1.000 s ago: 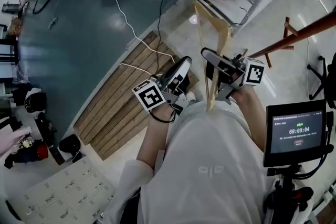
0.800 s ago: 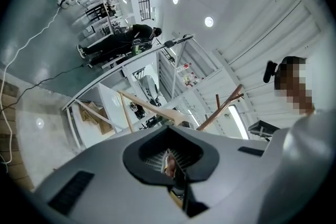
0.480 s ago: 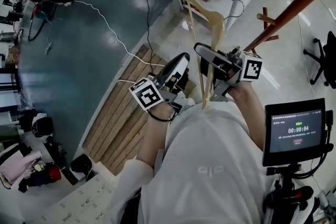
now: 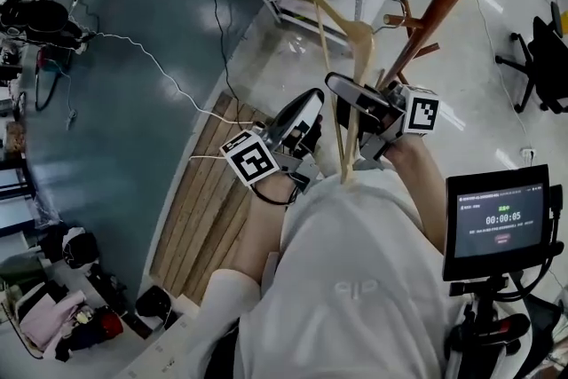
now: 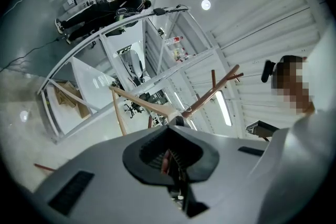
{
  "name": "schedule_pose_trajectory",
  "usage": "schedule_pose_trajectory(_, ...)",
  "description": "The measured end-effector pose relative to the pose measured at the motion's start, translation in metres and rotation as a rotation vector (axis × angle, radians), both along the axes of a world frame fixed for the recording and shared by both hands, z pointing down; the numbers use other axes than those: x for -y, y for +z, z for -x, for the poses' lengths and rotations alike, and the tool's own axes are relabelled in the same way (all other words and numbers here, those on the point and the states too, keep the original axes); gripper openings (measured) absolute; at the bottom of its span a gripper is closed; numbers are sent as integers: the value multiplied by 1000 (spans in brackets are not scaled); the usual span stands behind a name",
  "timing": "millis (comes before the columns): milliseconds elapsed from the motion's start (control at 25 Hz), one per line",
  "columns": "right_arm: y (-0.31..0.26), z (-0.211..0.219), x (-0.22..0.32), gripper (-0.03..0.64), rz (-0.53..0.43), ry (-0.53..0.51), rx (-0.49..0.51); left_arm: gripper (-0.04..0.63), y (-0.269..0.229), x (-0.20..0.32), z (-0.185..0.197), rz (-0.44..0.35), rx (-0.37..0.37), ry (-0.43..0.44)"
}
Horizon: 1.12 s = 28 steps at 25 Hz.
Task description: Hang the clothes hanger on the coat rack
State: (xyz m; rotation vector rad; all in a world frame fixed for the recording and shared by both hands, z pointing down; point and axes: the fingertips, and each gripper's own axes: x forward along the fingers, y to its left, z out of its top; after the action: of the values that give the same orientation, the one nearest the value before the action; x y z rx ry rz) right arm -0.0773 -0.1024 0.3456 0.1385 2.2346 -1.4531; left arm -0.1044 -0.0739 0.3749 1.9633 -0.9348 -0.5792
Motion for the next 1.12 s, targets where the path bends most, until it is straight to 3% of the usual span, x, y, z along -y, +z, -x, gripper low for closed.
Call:
schedule_pose_trajectory(600, 27, 4, -14, 6, 83, -44, -46, 6, 28, -8, -15, 71, -48, 17)
schedule_pose_trajectory(920, 34, -8, 0, 6, 131, 39, -85, 6, 27, -2, -17, 93, -63, 56)
schedule_pose_trajectory(1120, 68, -52, 14, 6, 175, 135, -100, 6, 49, 4, -50, 107, -57, 108)
